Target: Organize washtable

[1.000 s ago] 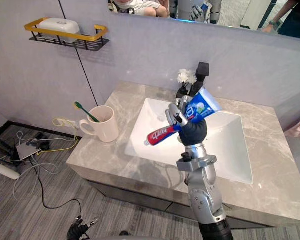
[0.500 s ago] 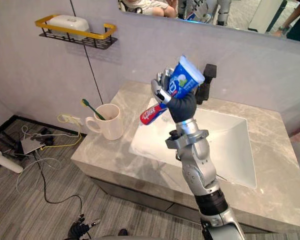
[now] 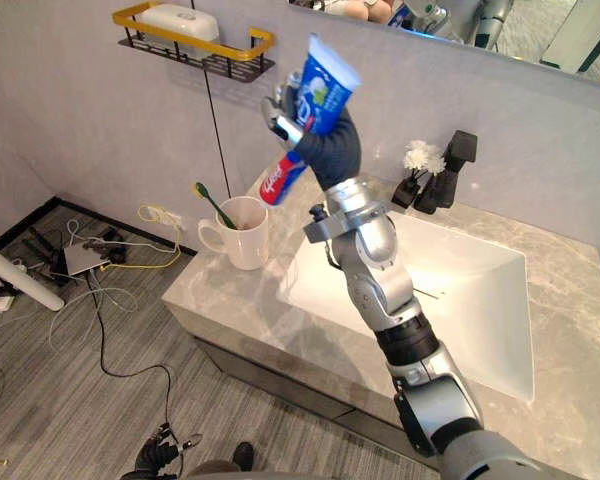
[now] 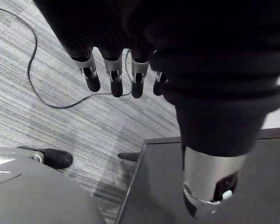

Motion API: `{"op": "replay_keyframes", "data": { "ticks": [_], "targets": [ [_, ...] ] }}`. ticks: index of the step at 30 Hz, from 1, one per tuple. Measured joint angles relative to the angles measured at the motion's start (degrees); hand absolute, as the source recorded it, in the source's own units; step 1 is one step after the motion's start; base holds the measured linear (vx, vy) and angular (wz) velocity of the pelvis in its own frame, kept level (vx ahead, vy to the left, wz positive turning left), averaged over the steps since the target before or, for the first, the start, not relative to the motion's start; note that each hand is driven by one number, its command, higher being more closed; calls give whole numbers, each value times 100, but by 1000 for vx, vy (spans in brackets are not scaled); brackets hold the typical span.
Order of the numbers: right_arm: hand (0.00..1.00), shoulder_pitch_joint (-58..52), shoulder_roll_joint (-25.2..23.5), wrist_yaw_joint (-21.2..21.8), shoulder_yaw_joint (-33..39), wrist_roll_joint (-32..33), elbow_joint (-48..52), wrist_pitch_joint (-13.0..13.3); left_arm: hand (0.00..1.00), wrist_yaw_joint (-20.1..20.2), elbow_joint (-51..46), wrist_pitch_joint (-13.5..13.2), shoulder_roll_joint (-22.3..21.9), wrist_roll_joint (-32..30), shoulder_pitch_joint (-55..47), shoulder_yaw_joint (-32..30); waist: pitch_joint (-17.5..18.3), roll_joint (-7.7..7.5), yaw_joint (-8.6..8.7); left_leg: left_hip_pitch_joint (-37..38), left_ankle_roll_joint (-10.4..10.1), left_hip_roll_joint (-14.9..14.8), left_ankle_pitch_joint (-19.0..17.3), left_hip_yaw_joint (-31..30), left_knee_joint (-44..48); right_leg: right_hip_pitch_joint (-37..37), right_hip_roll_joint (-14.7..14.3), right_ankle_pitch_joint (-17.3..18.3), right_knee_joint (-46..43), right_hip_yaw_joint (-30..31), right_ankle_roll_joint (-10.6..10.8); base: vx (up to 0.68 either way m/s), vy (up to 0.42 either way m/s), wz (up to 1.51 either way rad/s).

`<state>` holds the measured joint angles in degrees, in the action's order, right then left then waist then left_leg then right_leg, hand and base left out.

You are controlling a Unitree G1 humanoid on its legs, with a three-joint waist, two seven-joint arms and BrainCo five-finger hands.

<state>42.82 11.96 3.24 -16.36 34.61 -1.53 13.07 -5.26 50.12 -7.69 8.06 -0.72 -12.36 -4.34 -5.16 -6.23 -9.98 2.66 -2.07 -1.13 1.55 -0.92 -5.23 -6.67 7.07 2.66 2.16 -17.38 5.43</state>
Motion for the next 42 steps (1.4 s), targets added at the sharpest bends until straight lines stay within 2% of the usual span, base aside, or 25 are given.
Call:
{"op": "replay_keyframes", "data": {
  "ticks": [8, 18, 23, 26, 37, 42],
  "targets": [
    [100, 639, 39, -78, -47, 3, -439, -47, 0, -7, -2, 3, 52, 2, -1, 45, -98, -57, -63, -91, 1, 1, 1, -54, 4, 56, 10, 0, 2, -58, 0, -15, -5, 4],
    [100, 749, 41, -80, -54, 5, -909, -115, 0, -20, -10, 1, 109, 5, 20, 202, -143, -60, -194, -126, 0, -2, 3, -56, 4, 86, 5, 0, 3, -75, 0, 0, 0, 0],
    [100, 799, 30, -63, -261, 5, -1088, -121, 0, -20, -21, -3, 116, 6, 21, 202, -219, -65, -201, -125, 1, -20, 3, -54, 10, 85, 7, 0, 3, -70, 0, -35, -8, -1],
    [100, 798, 11, -55, -277, 5, -1136, -237, 0, -20, -17, 0, 125, 7, 16, 203, -276, -62, -208, -128, 0, -24, 3, -54, 12, 89, 4, 0, 2, -65, 0, -42, -11, -1],
    [100, 794, -83, -41, -464, 4, -1512, -289, 0, -32, -33, -3, 148, 8, 17, 272, -302, -54, -220, -136, -1, -24, 2, -52, 13, 93, 4, 0, 2, -68, 0, 0, 0, 0],
    [100, 770, -142, -36, -497, -6, -1512, -296, 0, -88, -122, -4, 170, 7, 17, 351, -434, -37, -220, -136, -1, -27, 2, -51, 24, 94, 2, 0, 0, -59, 0, 0, 0, 0]
  ]
}}
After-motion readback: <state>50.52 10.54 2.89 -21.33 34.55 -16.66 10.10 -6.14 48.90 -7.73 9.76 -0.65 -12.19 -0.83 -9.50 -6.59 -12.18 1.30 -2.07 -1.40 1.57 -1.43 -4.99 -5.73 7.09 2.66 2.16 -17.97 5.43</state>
